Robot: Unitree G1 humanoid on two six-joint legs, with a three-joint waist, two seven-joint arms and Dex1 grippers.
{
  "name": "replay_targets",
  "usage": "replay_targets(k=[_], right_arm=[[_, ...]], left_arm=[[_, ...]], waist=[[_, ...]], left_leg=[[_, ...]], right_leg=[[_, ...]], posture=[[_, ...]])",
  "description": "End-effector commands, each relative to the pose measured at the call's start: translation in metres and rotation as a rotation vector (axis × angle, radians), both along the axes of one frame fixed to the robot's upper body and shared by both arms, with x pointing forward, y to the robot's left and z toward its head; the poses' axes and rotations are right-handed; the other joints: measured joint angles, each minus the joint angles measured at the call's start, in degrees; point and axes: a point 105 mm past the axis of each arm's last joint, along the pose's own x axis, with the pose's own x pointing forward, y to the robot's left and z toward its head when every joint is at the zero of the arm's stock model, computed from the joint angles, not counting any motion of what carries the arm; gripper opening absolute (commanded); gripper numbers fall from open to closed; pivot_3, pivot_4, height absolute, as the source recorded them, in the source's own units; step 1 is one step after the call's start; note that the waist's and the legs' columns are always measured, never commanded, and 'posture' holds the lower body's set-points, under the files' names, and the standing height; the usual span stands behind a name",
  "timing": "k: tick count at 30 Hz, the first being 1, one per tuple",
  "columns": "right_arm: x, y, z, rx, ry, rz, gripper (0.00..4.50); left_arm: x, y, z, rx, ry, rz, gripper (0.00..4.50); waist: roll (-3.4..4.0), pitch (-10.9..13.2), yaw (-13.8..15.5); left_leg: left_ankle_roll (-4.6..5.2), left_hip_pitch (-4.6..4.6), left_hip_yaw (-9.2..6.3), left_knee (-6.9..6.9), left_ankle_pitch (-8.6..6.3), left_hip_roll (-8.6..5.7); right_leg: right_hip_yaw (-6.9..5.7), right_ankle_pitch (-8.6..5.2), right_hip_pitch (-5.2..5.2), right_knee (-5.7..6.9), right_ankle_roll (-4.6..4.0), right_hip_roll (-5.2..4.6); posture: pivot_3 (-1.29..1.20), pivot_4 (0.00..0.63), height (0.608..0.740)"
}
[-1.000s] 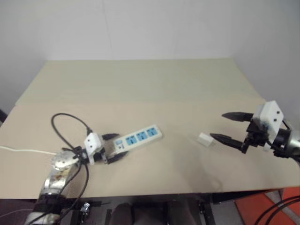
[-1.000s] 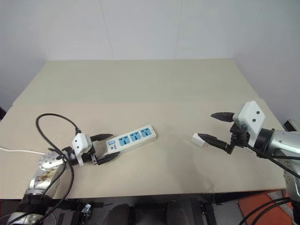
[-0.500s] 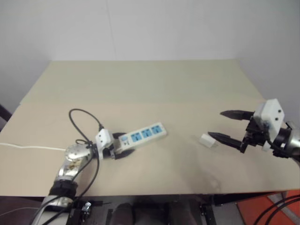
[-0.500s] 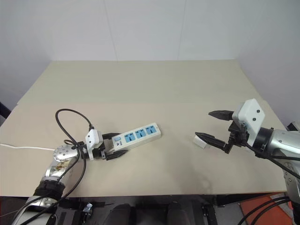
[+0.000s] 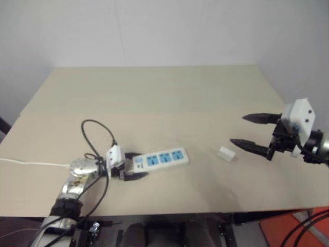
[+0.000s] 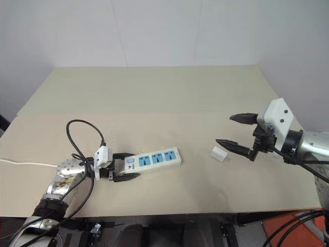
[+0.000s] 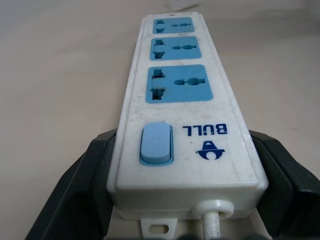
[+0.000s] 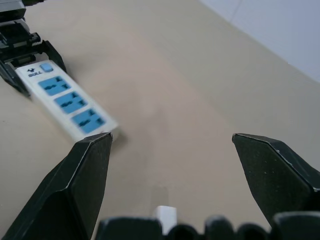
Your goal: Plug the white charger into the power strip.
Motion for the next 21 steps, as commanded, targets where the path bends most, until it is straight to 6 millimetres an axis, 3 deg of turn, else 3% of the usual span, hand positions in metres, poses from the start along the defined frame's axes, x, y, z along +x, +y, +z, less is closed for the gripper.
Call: replay_targets(k=[1, 8, 13, 17, 21], right_arm=[[0.007, 0.002, 0.005, -0.045, -0.023, 0.032, 4.50], [0.021, 0.011, -0.008, -0.072, 0.048, 0.070, 4.50], [0.049, 0.014, -0.013, -0.179, 0.174, -0.193, 4.50], [0.048, 0.027, 0.002, -0.165, 0.335, -0.225, 4.50], [0.048, 0.028, -0.007, -0.351, 0.473, -0.308, 4.50]], left_arm=[[-0.012, -0.008, 0.014, 0.012, -0.041, -0.151, 3.32], [-0.015, -0.009, 0.001, 0.056, -0.010, -0.204, 3.32], [-0.007, -0.014, -0.001, 0.052, -0.026, -0.181, 3.32], [-0.005, -0.018, 0.000, 0.047, -0.033, -0.187, 3.32], [-0.005, -0.021, 0.000, 0.044, -0.032, -0.195, 3.32]], waist=[[-0.01, 0.00, -0.05], [-0.02, 0.02, -0.11], [0.01, 0.02, -0.25], [0.07, 0.05, -0.19], [0.09, 0.07, 0.05]], left_leg=[[0.00, -0.05, 0.00, 0.00, 0.00, 0.00], [0.00, -0.10, 0.00, 0.01, 0.00, 0.00], [0.00, -0.08, 0.02, 0.04, 0.00, 0.00], [0.00, -0.30, -0.01, 0.04, 0.00, 0.01], [0.02, -0.34, -0.05, 0.04, -0.01, 0.04]], right_leg=[[0.00, 0.00, -0.05, 0.00, -0.01, 0.00], [-0.01, 0.01, -0.07, -0.03, -0.01, 0.00], [0.02, 0.02, -0.10, 0.04, -0.03, -0.01], [0.00, 0.03, -0.29, 0.04, -0.06, 0.00], [-0.09, 0.03, -0.29, -0.04, -0.07, -0.03]], posture=[[0.00, 0.150, 0.740], [0.00, 0.150, 0.740], [0.00, 0.150, 0.740], [0.00, 0.150, 0.740], [0.00, 0.150, 0.740]])
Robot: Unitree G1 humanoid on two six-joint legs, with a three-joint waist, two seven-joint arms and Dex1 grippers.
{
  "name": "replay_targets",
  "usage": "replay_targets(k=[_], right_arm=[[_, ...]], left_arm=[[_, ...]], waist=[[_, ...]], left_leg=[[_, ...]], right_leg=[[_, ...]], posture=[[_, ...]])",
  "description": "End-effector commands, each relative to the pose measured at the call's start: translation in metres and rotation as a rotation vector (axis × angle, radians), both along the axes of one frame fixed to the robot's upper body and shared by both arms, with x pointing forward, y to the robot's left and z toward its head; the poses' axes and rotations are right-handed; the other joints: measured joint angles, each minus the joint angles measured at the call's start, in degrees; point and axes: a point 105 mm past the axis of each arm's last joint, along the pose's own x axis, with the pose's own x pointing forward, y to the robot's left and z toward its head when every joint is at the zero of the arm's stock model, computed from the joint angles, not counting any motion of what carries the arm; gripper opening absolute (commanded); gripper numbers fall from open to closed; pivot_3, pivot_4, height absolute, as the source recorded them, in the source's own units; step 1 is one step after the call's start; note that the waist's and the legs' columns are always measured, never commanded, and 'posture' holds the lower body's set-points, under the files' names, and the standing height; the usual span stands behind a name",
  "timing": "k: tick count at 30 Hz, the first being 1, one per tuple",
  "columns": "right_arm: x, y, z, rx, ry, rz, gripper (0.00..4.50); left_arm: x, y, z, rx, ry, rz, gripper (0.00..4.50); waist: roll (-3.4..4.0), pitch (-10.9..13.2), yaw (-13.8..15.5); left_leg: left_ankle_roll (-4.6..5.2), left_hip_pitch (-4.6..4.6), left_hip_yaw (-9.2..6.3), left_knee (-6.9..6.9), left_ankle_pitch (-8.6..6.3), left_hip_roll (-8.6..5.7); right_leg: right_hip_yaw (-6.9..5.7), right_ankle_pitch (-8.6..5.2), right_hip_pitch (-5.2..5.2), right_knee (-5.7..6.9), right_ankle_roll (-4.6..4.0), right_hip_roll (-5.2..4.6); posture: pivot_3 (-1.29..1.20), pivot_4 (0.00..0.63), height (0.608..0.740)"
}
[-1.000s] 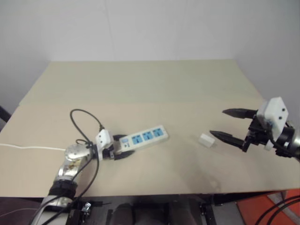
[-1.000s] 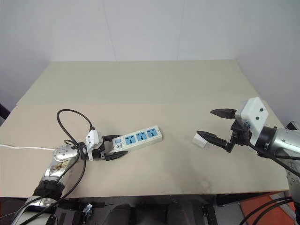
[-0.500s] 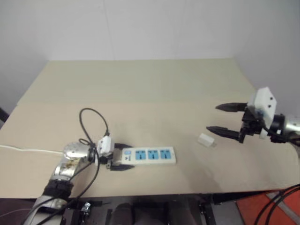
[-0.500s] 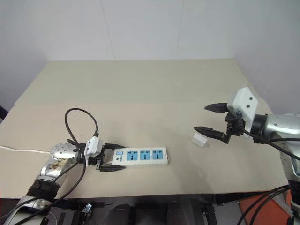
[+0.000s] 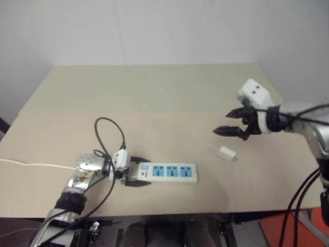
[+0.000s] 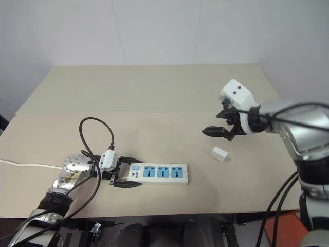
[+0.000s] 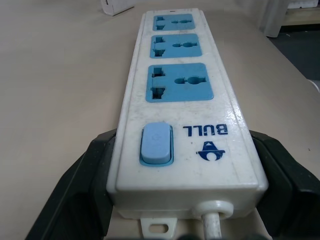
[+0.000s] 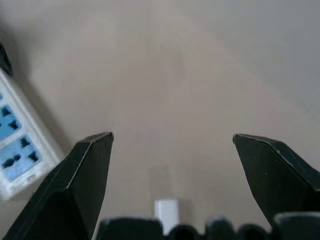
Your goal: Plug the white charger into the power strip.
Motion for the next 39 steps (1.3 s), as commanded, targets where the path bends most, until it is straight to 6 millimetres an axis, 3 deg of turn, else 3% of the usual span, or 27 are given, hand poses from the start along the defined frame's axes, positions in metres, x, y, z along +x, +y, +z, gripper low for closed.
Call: replay_targets(k=[1, 9, 23, 29, 34, 39], right_arm=[[-0.006, -0.003, -0.011, -0.128, 0.129, -0.040, 4.50], [0.003, -0.008, -0.055, -0.264, 0.286, -0.080, 4.50], [0.016, -0.011, -0.099, -0.319, 0.349, -0.074, 4.50], [0.021, -0.013, -0.106, -0.336, 0.361, -0.066, 4.50], [0.019, -0.012, -0.109, -0.352, 0.369, -0.043, 3.36], [0.019, -0.011, -0.107, -0.363, 0.358, -0.022, 1.74]], left_arm=[[0.000, -0.005, 0.000, -0.001, -0.009, -0.015, 3.32], [0.001, -0.009, 0.001, -0.009, -0.009, -0.022, 3.32], [-0.001, -0.008, 0.000, 0.000, -0.008, -0.023, 3.32], [-0.003, -0.008, 0.000, 0.001, -0.007, -0.022, 3.32], [-0.004, -0.007, 0.000, 0.002, -0.006, -0.018, 3.32], [-0.003, -0.006, 0.000, 0.005, -0.006, -0.015, 3.32]], waist=[[0.00, 0.00, 0.08], [0.00, 0.00, 0.10], [0.00, 0.00, 0.10], [0.00, 0.00, 0.08], [0.00, 0.00, 0.02], [0.00, 0.00, 0.03]], left_leg=[[0.00, 0.00, 0.00, 0.00, 0.00, 0.00], [0.00, -0.06, 0.00, 0.02, 0.00, -0.03], [0.00, -0.07, 0.00, 0.04, 0.00, -0.04], [0.00, -0.06, 0.00, 0.04, 0.00, -0.04], [0.00, 0.00, 0.00, 0.04, 0.00, -0.03], [0.00, -0.01, 0.00, 0.06, 0.00, -0.03]], right_leg=[[-0.02, 0.00, -0.01, -0.01, 0.00, -0.02], [-0.03, 0.00, -0.04, 0.00, 0.00, -0.04], [-0.05, 0.00, -0.05, 0.05, 0.01, -0.03], [-0.05, 0.00, -0.05, 0.06, 0.01, -0.02], [-0.05, 0.00, 0.01, 0.07, 0.01, -0.02], [-0.06, 0.00, 0.01, 0.08, 0.01, -0.02]], posture=[[0.00, 0.150, 0.740], [0.00, 0.150, 0.740], [0.00, 0.150, 0.740], [0.00, 0.150, 0.740], [0.00, 0.150, 0.740], [0.00, 0.150, 0.740]])
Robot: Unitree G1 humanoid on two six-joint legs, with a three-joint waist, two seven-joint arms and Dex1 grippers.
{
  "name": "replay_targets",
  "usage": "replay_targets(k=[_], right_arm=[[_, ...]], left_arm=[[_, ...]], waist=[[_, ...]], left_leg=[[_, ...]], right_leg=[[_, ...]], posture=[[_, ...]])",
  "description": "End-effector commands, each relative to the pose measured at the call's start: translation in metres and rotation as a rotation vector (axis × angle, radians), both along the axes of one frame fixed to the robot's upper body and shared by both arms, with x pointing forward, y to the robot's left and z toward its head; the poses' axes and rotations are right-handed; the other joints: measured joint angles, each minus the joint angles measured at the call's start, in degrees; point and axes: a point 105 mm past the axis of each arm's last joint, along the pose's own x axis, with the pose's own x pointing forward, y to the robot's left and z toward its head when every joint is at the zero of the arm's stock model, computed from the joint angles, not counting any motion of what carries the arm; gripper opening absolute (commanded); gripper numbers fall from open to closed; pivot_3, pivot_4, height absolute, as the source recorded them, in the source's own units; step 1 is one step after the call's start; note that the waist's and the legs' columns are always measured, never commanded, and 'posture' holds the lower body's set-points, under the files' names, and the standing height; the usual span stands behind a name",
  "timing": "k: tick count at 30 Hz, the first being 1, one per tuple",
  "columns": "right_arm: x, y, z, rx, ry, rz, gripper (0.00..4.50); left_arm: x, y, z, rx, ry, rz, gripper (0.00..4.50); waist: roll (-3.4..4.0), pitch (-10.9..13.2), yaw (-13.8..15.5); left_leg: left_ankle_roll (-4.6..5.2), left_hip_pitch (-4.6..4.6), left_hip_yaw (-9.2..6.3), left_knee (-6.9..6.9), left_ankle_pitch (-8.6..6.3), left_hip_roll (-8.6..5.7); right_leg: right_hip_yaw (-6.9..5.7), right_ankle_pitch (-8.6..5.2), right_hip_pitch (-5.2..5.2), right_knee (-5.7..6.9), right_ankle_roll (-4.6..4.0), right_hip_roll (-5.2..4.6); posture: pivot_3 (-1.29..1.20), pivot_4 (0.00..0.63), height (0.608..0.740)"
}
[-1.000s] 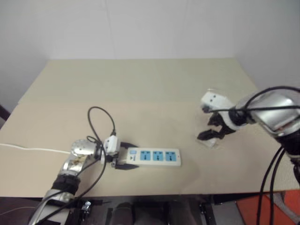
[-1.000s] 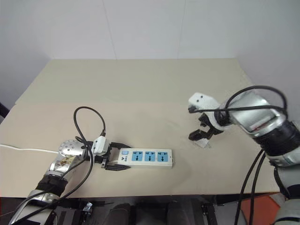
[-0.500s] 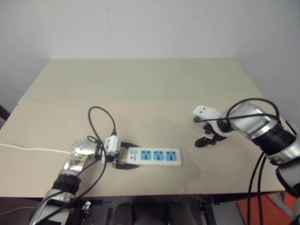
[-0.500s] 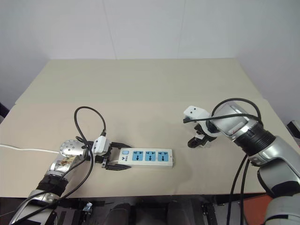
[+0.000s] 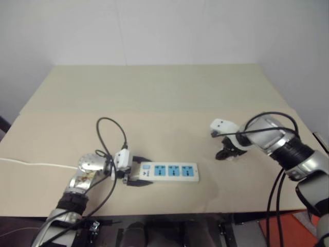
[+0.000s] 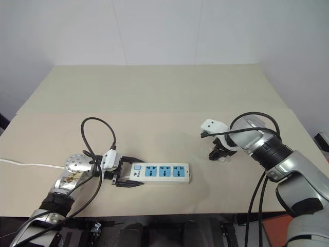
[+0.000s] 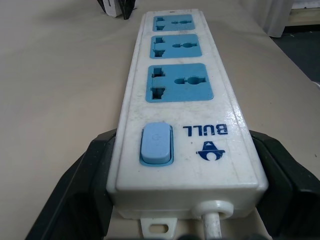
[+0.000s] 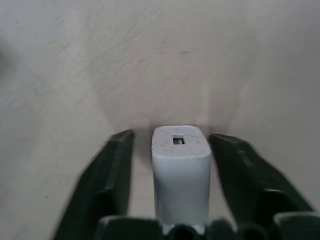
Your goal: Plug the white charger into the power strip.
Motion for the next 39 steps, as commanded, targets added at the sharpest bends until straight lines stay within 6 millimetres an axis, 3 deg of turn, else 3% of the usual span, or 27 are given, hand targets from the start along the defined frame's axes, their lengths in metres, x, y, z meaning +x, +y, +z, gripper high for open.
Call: replay_targets(k=[1, 2, 7, 9, 11, 13, 15, 18, 27, 32, 39], right_arm=[[0.001, 0.000, 0.003, -0.015, -0.020, 0.023, 1.38], [0.001, 0.000, 0.004, -0.015, -0.021, 0.025, 1.15], [0.005, 0.003, 0.016, 0.013, -0.074, 0.033, 1.13], [0.014, 0.010, 0.032, 0.093, -0.176, 0.050, 1.13], [0.022, 0.032, 0.066, 0.330, -0.348, 0.115, 1.13], [0.022, 0.046, 0.092, 0.538, -0.508, 0.178, 1.13], [0.018, 0.053, 0.105, 0.638, -0.698, 0.239, 1.13], [-0.001, 0.067, 0.096, 0.758, -0.723, 0.336, 1.13], [-0.052, 0.115, 0.062, 1.075, -0.513, 0.567, 1.13], [-0.058, 0.137, 0.052, 1.167, -0.475, 0.566, 1.13], [-0.056, 0.152, 0.046, 1.211, -0.441, 0.557, 1.13]], left_arm=[[-0.003, -0.003, 0.001, 0.007, -0.004, -0.019, 3.32], [-0.002, -0.003, 0.001, 0.007, -0.005, -0.018, 3.32], [-0.001, -0.003, 0.001, 0.009, -0.005, -0.020, 3.32], [-0.001, -0.003, 0.001, 0.010, -0.005, -0.020, 3.32], [0.000, -0.003, 0.001, 0.012, -0.005, -0.020, 3.32], [0.000, -0.003, 0.001, 0.013, -0.004, -0.020, 3.32], [0.000, -0.002, 0.001, 0.014, -0.004, -0.019, 3.32], [0.000, -0.003, 0.000, 0.015, -0.003, -0.019, 3.32], [0.000, -0.003, 0.000, 0.014, -0.008, -0.014, 3.32], [0.000, -0.002, 0.000, 0.008, -0.015, 0.009, 3.32], [-0.002, -0.003, -0.004, -0.001, -0.002, 0.036, 3.32]], waist=[[0.00, 0.00, 0.01], [0.00, 0.00, 0.01], [0.00, 0.00, 0.01], [0.00, 0.00, 0.02], [-0.01, 0.00, 0.01], [-0.01, 0.00, -0.03], [-0.03, -0.01, 0.12], [-0.04, -0.02, 0.31], [-0.04, -0.01, -0.12], [-0.03, -0.01, -0.16], [-0.03, -0.01, -0.15]], left_leg=[[0.00, 0.00, 0.00, 0.00, 0.00, 0.00], [0.00, -0.01, 0.00, 0.00, 0.00, 0.00], [0.00, -0.01, 0.00, 0.00, 0.00, 0.00], [0.00, -0.03, -0.01, 0.00, 0.00, 0.00], [0.00, -0.04, -0.02, 0.00, 0.00, 0.00], [0.00, -0.04, -0.05, 0.00, 0.00, -0.01], [0.00, -0.04, -0.16, 0.00, 0.00, 0.03], [0.00, -0.06, -0.27, 0.00, 0.00, 0.03], [0.00, 0.09, -0.26, 0.01, 0.00, 0.03], [0.00, 0.08, -0.26, 0.01, 0.01, 0.02], [0.00, 0.11, -0.25, 0.01, 0.01, 0.02]], right_leg=[[0.00, 0.00, 0.00, 0.00, 0.00, 0.00], [0.00, 0.00, -0.01, 0.00, 0.00, 0.00], [-0.01, 0.00, -0.01, 0.00, 0.00, 0.00], [-0.02, 0.00, -0.01, -0.01, 0.00, 0.00], [-0.02, 0.00, -0.02, -0.02, 0.00, 0.00], [-0.03, 0.01, 0.00, -0.01, 0.01, 0.02], [-0.12, 0.01, 0.07, -0.05, 0.02, 0.07], [-0.25, 0.01, 0.14, -0.09, 0.02, 0.06], [-0.17, 0.01, 0.21, 0.02, 0.02, 0.09], [-0.17, 0.01, 0.20, 0.04, 0.02, 0.09], [-0.17, 0.01, 0.21, 0.06, 0.01, 0.09]], posture=[[0.00, 0.150, 0.740], [0.00, 0.150, 0.740], [0.00, 0.150, 0.740], [0.00, 0.150, 0.740], [0.00, 0.150, 0.740], [0.00, 0.150, 0.740], [0.00, 0.150, 0.740], [0.00, 0.150, 0.740], [0.00, 0.150, 0.740], [0.00, 0.150, 0.740], [0.00, 0.150, 0.740]])
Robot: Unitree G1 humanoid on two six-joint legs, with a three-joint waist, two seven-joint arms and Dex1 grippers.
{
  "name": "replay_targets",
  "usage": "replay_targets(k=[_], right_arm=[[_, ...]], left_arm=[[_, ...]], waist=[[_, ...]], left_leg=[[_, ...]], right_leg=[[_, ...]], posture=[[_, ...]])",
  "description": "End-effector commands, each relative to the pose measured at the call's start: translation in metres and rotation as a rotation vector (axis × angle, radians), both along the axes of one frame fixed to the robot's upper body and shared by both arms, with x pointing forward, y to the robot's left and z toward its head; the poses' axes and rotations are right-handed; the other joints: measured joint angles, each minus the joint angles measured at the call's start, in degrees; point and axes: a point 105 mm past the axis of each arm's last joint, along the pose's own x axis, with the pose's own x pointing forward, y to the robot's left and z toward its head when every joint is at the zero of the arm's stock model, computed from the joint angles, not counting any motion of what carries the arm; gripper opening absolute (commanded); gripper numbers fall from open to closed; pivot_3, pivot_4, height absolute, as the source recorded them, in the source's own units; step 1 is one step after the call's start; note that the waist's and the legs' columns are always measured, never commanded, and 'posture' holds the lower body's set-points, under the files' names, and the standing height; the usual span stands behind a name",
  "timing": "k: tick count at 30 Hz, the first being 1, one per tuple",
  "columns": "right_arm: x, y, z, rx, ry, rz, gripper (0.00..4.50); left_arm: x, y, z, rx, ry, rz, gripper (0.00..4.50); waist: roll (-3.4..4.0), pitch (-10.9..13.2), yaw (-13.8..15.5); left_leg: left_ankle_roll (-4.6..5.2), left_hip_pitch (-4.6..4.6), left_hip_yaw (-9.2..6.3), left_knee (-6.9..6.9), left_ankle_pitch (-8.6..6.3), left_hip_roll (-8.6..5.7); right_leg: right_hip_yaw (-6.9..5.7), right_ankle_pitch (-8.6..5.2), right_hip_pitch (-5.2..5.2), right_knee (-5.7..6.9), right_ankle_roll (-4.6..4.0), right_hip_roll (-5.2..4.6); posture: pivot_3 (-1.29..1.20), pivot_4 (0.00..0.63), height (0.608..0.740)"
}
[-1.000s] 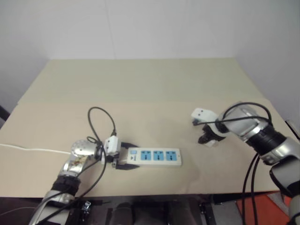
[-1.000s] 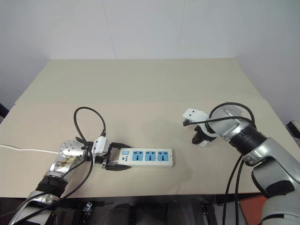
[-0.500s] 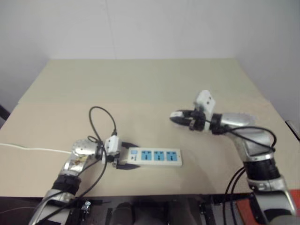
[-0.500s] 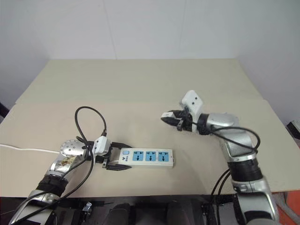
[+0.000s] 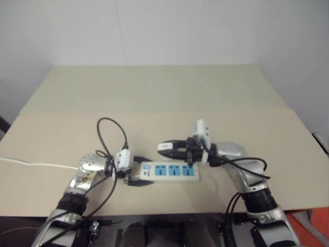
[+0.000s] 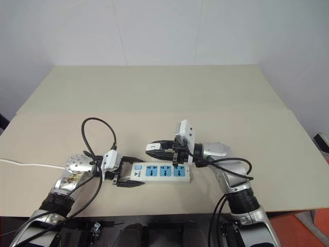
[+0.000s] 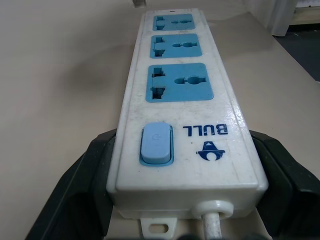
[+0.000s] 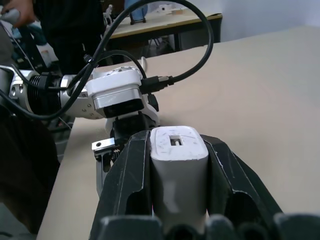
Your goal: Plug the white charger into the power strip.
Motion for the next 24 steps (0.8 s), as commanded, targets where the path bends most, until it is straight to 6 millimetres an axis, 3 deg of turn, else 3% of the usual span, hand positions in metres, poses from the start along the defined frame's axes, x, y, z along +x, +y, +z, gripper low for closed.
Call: replay_targets(k=[1, 9, 24], right_arm=[[-0.001, 0.007, 0.006, 0.025, -0.040, 0.019, 1.13], [0.000, 0.013, -0.009, 0.030, -0.033, 0.008, 1.13], [0.000, 0.018, -0.014, 0.043, -0.065, 0.006, 1.13]], left_arm=[[-0.002, -0.002, -0.003, -0.001, 0.008, 0.009, 3.32], [-0.003, -0.004, -0.003, -0.005, 0.011, 0.011, 3.32], [-0.003, -0.005, -0.003, -0.004, 0.016, 0.002, 3.32]], waist=[[0.00, 0.00, 0.01], [0.00, 0.00, 0.03], [0.00, 0.00, 0.03]], left_leg=[[0.00, 0.00, 0.00, 0.00, 0.00, 0.00], [0.00, 0.02, 0.00, 0.00, 0.00, 0.00], [0.00, 0.03, 0.00, 0.00, 0.00, 0.00]], right_leg=[[0.00, 0.00, 0.00, 0.00, 0.00, 0.00], [0.00, 0.00, 0.02, 0.00, 0.00, 0.00], [0.00, 0.00, 0.02, 0.01, 0.00, 0.00]], posture=[[0.00, 0.150, 0.740], [0.00, 0.150, 0.740], [0.00, 0.150, 0.740]])
